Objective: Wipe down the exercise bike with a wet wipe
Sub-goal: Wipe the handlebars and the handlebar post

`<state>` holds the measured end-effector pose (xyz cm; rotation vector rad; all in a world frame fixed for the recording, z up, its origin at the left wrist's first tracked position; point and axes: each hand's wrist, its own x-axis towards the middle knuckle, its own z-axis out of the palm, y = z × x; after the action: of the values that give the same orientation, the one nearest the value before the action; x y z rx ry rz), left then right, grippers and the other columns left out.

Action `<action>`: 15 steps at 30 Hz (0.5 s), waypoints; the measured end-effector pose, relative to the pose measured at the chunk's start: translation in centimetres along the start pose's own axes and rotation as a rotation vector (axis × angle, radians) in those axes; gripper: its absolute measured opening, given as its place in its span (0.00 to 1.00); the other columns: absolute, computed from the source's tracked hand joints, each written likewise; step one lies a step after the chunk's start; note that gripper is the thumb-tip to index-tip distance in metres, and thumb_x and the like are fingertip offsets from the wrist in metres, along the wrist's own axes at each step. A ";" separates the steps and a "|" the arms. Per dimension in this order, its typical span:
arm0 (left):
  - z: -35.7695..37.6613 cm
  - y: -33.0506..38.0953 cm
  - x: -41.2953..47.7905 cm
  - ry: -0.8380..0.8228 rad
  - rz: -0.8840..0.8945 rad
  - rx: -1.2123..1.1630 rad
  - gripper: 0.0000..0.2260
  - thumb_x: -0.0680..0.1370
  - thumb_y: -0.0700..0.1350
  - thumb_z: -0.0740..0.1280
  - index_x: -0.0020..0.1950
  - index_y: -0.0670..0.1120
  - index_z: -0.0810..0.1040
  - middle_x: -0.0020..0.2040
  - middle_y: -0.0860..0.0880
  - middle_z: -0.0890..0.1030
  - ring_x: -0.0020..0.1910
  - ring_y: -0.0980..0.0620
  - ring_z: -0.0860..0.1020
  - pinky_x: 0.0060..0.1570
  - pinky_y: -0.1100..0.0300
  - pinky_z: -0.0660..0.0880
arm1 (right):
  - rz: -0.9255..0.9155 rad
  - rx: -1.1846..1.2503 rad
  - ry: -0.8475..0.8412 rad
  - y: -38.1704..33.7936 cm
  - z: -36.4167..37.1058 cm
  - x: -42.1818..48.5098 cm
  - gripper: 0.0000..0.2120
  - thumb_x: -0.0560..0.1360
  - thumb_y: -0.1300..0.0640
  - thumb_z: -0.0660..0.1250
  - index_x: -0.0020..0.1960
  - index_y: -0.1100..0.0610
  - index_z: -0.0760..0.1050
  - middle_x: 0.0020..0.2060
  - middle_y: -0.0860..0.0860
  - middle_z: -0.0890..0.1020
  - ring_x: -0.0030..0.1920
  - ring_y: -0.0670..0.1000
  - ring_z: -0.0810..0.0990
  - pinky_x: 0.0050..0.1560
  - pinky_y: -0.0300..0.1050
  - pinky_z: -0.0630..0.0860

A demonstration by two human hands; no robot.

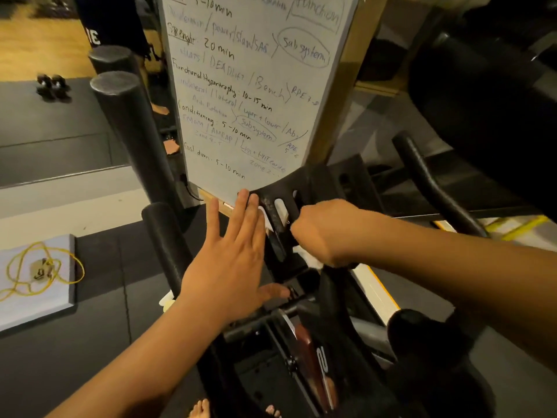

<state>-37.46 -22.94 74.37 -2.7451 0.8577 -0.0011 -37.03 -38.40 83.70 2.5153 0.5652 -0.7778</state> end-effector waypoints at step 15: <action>-0.8 0.7 0.3 -0.037 -0.033 -0.140 0.54 0.70 0.79 0.45 0.76 0.40 0.30 0.75 0.38 0.26 0.72 0.39 0.22 0.69 0.30 0.34 | 0.063 0.489 0.213 9.8 5.3 -1.6 0.13 0.75 0.62 0.66 0.53 0.47 0.81 0.45 0.45 0.83 0.46 0.47 0.81 0.52 0.45 0.78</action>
<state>-37.67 -23.86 74.97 -2.8787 0.8320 0.1071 -35.59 -49.51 83.57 3.0758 0.3959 -0.6939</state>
